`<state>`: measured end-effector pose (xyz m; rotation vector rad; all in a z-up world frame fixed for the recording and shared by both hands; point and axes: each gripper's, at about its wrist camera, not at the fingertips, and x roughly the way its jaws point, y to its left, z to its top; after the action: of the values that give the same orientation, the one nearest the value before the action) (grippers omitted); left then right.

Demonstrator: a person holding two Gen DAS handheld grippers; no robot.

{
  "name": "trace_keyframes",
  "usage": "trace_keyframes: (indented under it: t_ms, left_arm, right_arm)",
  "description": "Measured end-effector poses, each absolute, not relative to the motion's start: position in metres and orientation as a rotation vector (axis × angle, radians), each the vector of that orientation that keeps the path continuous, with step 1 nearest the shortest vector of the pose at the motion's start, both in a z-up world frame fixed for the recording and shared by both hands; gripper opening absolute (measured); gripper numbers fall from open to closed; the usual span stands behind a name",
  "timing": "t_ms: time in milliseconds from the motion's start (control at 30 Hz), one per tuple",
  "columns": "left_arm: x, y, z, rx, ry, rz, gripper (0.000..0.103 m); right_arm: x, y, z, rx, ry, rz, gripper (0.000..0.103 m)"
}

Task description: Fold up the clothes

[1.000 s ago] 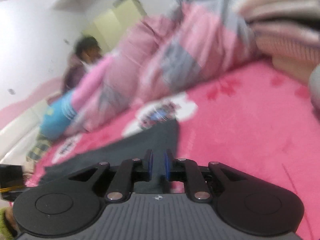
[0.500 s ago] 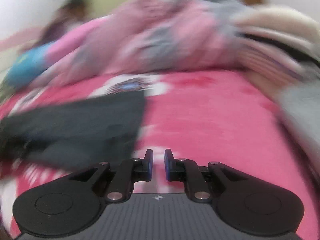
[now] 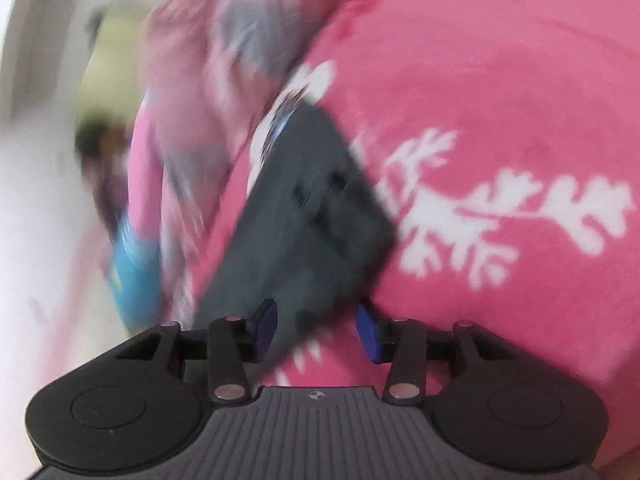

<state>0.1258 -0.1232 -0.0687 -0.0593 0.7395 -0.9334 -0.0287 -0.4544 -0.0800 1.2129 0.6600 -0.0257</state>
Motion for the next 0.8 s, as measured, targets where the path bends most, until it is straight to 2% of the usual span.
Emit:
trace_keyframes:
  t_ms: [100, 233, 300, 400, 467, 533, 667, 700, 767, 800]
  left_arm:
    - [0.126, -0.123, -0.069, -0.061, 0.738, -0.936, 0.016]
    - [0.126, -0.123, -0.069, -0.059, 0.737, -0.936, 0.016]
    - [0.127, -0.123, -0.069, -0.064, 0.742, -0.936, 0.016]
    - [0.127, -0.123, -0.069, -0.069, 0.746, -0.936, 0.016]
    - [0.126, -0.123, -0.068, -0.065, 0.746, -0.935, 0.016]
    - [0.125, -0.123, -0.068, -0.061, 0.746, -0.933, 0.016]
    - [0.123, -0.124, -0.067, -0.053, 0.749, -0.924, 0.016]
    - [0.123, -0.124, -0.066, -0.051, 0.751, -0.921, 0.016]
    - [0.121, -0.125, -0.066, -0.044, 0.749, -0.916, 0.016]
    - [0.119, -0.125, -0.066, -0.038, 0.747, -0.914, 0.016]
  right_arm:
    - [-0.032, -0.462, -0.073, 1.189, 0.596, -0.142, 0.019]
    - [-0.039, -0.46, -0.067, 1.06, 0.56, -0.226, 0.015]
    - [-0.047, -0.47, -0.076, 1.127, 0.544, -0.263, 0.013]
    - [-0.059, -0.471, -0.073, 1.204, 0.53, -0.262, 0.017]
    - [-0.063, -0.464, -0.065, 1.208, 0.539, -0.239, 0.025]
    - [-0.06, -0.454, -0.061, 1.214, 0.58, -0.195, 0.045]
    - [-0.041, -0.439, -0.066, 1.218, 0.685, -0.159, 0.046]
    - [-0.035, -0.438, -0.07, 1.218, 0.693, -0.16, 0.042]
    - [-0.03, -0.439, -0.072, 1.23, 0.666, -0.16, 0.029]
    - [-0.032, -0.442, -0.073, 1.247, 0.644, -0.167, 0.015]
